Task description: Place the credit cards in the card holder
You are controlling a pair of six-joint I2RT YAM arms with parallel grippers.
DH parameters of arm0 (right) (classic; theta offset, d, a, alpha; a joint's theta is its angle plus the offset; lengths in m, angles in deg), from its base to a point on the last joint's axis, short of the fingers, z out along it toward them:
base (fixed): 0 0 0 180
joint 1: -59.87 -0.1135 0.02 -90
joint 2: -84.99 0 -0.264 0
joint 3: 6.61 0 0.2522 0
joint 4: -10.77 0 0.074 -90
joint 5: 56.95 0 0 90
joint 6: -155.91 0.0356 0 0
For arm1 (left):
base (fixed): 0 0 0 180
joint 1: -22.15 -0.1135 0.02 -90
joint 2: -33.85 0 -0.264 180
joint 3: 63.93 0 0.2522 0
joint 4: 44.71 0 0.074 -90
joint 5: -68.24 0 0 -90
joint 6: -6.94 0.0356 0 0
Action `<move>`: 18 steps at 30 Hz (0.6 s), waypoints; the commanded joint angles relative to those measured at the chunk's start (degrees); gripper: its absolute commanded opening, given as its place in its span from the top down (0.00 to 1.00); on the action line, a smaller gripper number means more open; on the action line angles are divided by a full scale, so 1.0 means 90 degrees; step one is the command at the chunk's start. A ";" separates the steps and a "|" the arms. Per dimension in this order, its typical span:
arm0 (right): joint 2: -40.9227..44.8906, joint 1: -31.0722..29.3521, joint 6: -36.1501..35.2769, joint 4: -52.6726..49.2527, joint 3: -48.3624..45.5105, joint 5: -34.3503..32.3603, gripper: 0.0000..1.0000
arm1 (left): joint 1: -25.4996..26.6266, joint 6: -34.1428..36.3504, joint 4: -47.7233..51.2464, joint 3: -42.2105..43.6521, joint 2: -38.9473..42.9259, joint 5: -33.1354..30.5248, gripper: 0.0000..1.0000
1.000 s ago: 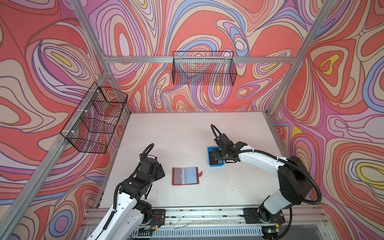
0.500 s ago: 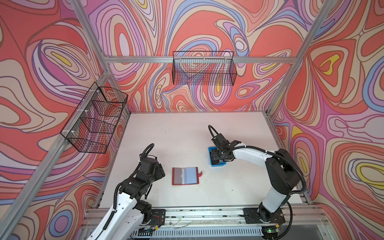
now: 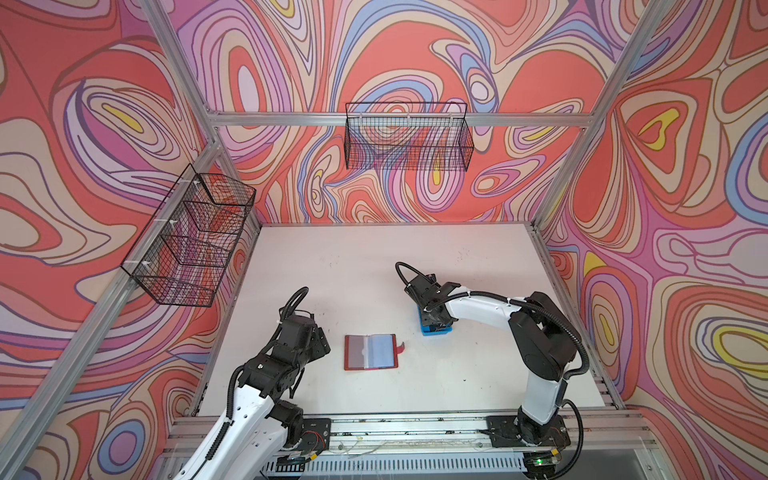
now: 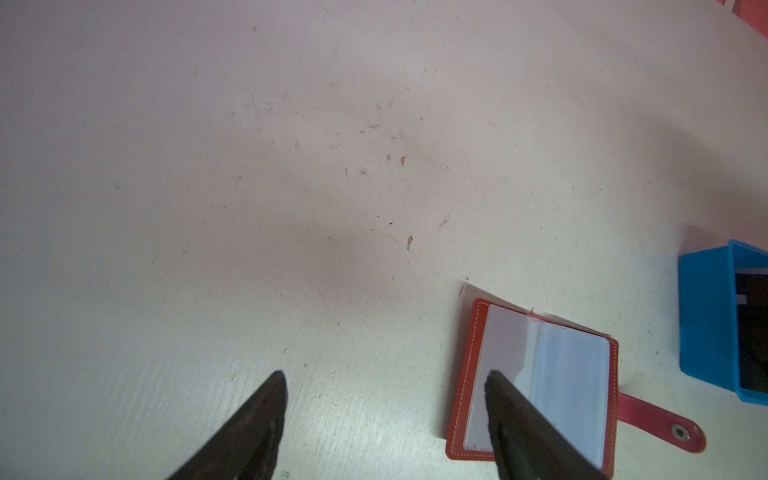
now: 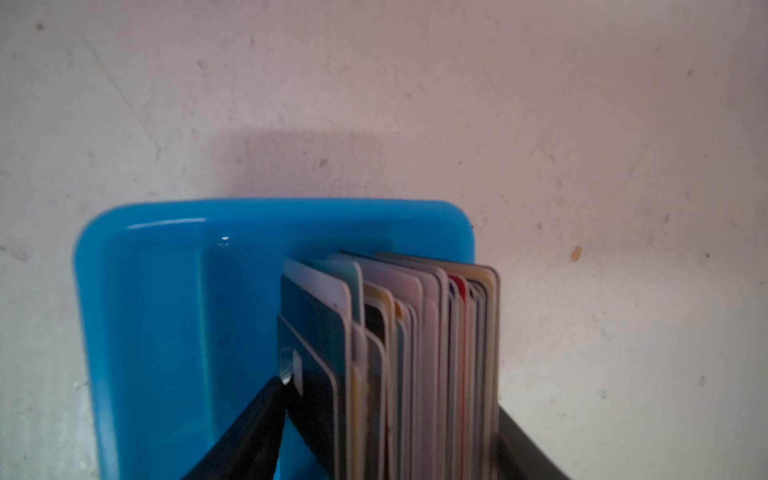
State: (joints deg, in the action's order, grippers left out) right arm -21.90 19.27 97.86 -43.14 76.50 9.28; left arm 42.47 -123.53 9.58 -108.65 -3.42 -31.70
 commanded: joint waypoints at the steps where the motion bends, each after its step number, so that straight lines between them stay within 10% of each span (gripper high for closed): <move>1: 0.0427 -0.0010 0.0112 -0.0086 -0.0042 0.0041 0.32 | 0.0009 0.0053 0.0104 0.0088 -0.0018 -0.0022 0.23; 18: 0.0565 -0.0010 0.0064 0.0681 -0.0399 0.1082 0.37 | 0.0016 0.0053 0.0108 0.0085 0.0004 -0.0017 0.23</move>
State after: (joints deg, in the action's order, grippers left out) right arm -17.31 19.32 97.95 -39.11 74.11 15.97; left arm 42.47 -123.53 9.58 -108.65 -3.40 -31.68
